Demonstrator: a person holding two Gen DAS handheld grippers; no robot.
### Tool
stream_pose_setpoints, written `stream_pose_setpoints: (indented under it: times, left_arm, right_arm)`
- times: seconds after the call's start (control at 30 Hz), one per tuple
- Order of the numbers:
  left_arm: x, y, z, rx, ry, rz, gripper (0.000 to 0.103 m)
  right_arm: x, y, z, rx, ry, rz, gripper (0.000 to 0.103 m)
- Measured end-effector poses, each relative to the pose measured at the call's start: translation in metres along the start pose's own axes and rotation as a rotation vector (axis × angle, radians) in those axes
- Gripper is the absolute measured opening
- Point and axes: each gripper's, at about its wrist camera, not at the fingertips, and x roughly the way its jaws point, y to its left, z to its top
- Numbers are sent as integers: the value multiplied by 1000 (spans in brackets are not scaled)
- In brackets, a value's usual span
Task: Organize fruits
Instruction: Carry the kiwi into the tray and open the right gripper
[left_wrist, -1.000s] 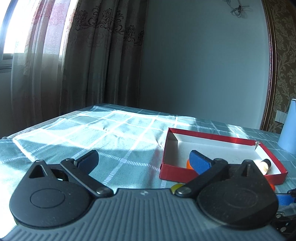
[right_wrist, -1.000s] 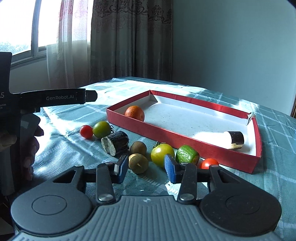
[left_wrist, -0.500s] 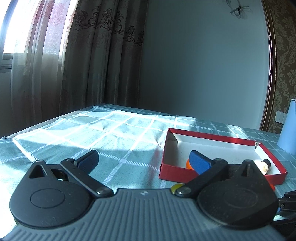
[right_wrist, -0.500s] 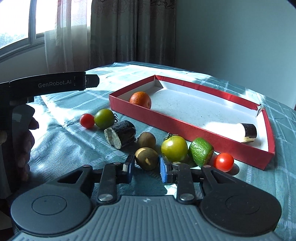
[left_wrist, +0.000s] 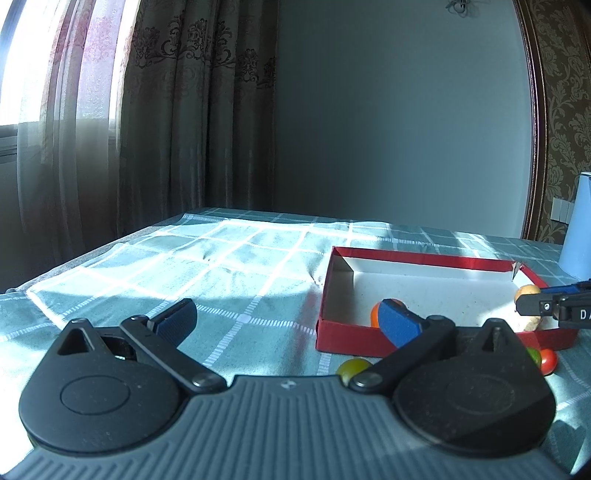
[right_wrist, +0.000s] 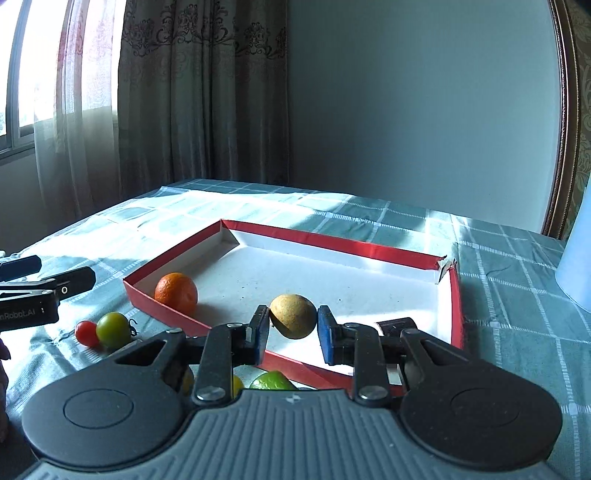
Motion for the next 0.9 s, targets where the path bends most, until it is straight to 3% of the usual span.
stream_pose_setpoints:
  times: [0.4, 0.7, 0.9]
  left_arm:
    - [2, 2, 0, 3, 13, -2, 103]
    - [7, -5, 0, 40, 34, -24, 103]
    - [-2, -13, -3, 104, 44, -131, 103]
  right_arm:
    - [35, -13, -10, 6, 90, -64, 28]
    - [33, -13, -15, 12, 72, -91, 30]
    - [-6, -23, -15, 50, -15, -75, 30]
